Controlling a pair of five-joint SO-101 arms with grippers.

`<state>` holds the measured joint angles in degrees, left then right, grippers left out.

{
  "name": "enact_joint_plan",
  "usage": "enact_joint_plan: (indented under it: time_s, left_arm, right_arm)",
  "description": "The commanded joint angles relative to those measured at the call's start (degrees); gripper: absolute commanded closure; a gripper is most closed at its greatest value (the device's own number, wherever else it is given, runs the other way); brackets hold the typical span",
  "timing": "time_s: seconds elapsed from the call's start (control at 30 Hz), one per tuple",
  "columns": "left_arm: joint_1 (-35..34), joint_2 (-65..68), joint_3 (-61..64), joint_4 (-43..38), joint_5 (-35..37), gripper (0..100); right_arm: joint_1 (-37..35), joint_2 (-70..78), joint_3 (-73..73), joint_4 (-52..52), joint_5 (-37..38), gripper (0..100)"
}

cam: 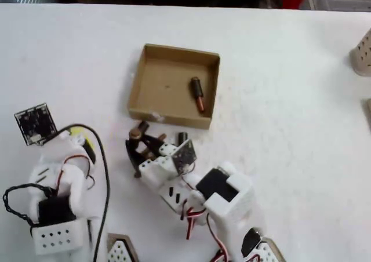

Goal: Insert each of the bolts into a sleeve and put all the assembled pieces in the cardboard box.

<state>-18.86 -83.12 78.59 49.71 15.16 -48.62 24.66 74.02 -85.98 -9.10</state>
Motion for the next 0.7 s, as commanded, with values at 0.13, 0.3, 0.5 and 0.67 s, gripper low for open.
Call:
enact_joint_plan:
  time_s: [0.13,0.3,0.5,0.67]
  left_arm:
    - [-2.07,-0.31,7.91,-4.57,-3.25,98]
    - [-2.07,-0.31,13.01,-4.57,-12.40,98]
    - [-0.22,-0.31,13.80,-3.16,-15.56,98]
    - [5.14,-0.31,14.07,1.23,-18.11,98]
  right_arm:
    - [2.15,-10.51,5.01,-0.13,-0.35,98.2]
    - [6.64,-15.78,6.77,-0.13,-0.35,98.2]
    - [10.24,-23.34,6.95,6.29,-0.35,98.2]
    - [11.82,-35.82,6.77,19.91,-0.35,98.2]
